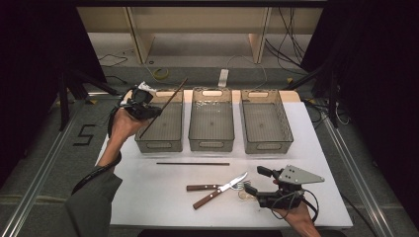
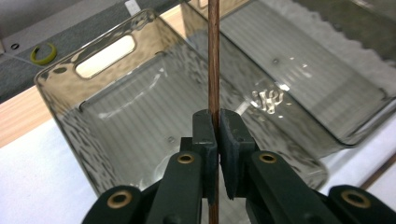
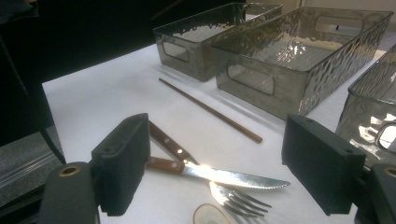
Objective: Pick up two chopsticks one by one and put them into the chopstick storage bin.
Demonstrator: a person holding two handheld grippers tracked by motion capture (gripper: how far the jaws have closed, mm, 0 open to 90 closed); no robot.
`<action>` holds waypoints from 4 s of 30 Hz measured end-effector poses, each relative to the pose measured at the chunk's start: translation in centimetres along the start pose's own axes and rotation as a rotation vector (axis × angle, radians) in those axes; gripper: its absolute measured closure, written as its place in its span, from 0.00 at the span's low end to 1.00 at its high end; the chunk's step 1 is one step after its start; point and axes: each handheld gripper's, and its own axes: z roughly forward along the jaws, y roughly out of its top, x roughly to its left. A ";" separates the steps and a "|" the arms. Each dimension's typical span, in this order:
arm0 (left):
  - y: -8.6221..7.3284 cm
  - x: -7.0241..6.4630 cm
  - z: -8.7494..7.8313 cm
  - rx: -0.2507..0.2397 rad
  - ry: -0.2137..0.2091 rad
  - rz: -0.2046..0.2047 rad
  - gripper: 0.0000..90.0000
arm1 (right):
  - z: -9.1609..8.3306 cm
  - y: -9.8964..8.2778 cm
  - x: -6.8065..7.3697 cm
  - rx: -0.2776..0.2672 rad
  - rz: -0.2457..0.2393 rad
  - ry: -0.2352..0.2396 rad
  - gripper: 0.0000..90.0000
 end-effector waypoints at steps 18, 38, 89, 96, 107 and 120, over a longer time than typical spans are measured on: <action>-0.8 1.4 2.6 0.020 0.038 -0.065 0.94 | 0.0 0.0 0.1 0.000 -0.003 0.005 0.27; -2.5 1.9 4.0 0.044 0.066 -0.126 0.93 | 0.0 0.0 0.1 0.000 0.000 0.004 0.27; -2.9 -9.4 1.0 0.101 -0.291 0.234 0.22 | -0.2 0.0 0.3 0.000 -0.010 0.000 0.27; -3.6 -10.1 2.7 0.186 -0.308 0.293 0.23 | -0.2 0.0 0.2 0.002 -0.010 0.000 0.27; -4.7 -11.0 5.1 0.307 -0.304 0.344 0.42 | -0.2 0.0 0.3 0.003 -0.012 0.004 0.27; -5.6 -11.0 6.8 0.368 -0.323 0.353 0.58 | -0.1 0.0 0.2 0.007 -0.011 0.005 0.27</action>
